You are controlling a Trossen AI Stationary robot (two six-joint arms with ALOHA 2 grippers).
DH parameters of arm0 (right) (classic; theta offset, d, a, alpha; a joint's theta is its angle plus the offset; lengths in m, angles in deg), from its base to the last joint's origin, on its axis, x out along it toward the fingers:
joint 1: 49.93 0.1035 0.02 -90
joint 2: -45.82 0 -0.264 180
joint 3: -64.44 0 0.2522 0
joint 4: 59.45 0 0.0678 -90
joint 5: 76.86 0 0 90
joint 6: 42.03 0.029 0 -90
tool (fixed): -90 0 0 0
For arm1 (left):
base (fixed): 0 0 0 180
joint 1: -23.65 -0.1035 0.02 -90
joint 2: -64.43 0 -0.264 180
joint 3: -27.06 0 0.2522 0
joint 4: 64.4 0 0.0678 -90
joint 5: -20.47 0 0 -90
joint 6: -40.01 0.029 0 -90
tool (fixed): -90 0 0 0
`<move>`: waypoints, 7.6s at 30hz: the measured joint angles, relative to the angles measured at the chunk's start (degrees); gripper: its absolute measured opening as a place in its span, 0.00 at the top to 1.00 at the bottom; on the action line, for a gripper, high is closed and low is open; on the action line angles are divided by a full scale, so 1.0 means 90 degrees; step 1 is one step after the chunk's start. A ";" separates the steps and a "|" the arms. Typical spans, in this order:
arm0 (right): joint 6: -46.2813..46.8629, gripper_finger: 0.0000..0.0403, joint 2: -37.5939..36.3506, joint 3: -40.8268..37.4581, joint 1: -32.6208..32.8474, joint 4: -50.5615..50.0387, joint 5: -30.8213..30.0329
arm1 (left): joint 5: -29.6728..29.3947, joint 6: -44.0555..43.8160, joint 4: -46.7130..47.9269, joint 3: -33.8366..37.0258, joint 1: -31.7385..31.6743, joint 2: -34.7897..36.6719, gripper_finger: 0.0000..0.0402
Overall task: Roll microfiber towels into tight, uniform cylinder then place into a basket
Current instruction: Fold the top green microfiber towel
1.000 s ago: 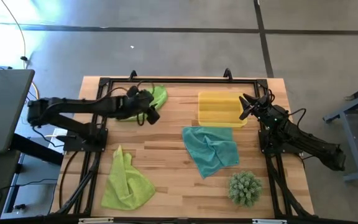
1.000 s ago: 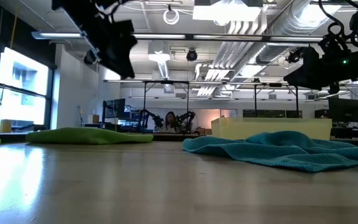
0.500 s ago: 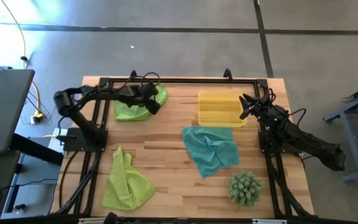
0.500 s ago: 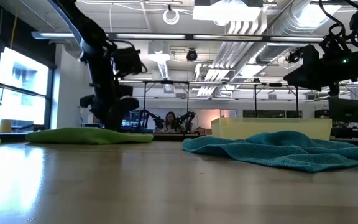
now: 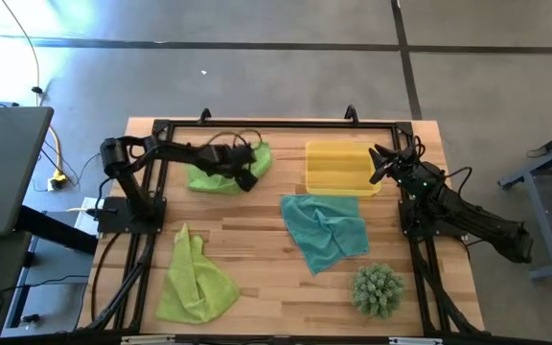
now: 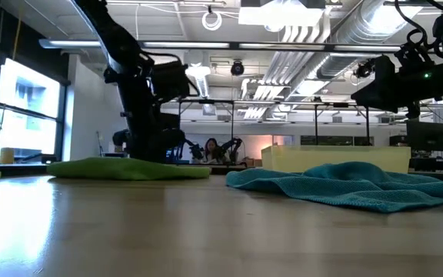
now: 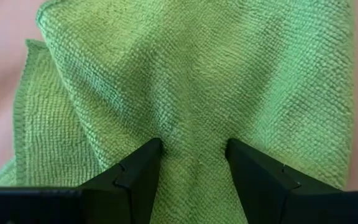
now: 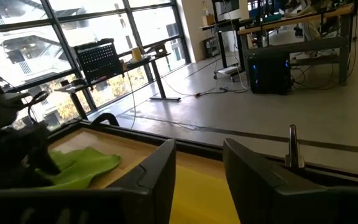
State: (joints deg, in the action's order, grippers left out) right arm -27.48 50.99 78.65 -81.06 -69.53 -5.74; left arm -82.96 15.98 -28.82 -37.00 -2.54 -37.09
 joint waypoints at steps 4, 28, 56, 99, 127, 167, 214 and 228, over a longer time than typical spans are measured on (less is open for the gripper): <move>0.0000 0.69 0.0000 0.0001 0.0000 0.0000 0.0000 | 0.0117 -0.0121 -0.0275 0.0027 0.0815 0.0004 0.55; 0.0944 0.69 0.0002 0.0001 0.0005 0.1893 0.2190 | 0.1051 0.0573 -0.1584 -0.0316 0.2727 0.0153 0.55; -0.0338 0.69 0.4567 0.2599 0.1706 0.1177 0.2815 | 0.0375 -0.0988 0.0870 -0.0726 0.2510 -0.0362 0.55; 0.0896 0.69 0.9211 0.4571 0.4257 -0.4738 0.2925 | 0.0486 0.0522 -0.0435 -0.2001 0.3360 -0.0005 0.55; 0.1834 0.69 0.9039 0.5292 0.4257 -0.8483 0.2838 | -0.0335 0.0745 0.1470 -0.2014 0.3574 0.0189 0.55; 0.3195 0.69 1.0769 0.6180 0.4250 -0.4184 -0.0071 | 0.0118 0.1704 0.2121 -0.1613 0.2218 0.0187 0.55; -0.1898 1.00 0.9325 0.6661 0.5564 -0.4521 0.0211 | 0.0139 0.3576 -0.0938 -0.1606 0.2747 0.0187 0.55; -0.4281 1.00 0.9325 0.6661 0.5924 -0.3607 -0.0313 | 0.1279 0.5278 -0.2295 -0.1606 0.3176 0.0185 0.55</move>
State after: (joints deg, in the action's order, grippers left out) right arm -66.01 134.92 138.60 -27.74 -101.99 -8.55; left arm -71.45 63.48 -49.48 -51.45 26.04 -35.42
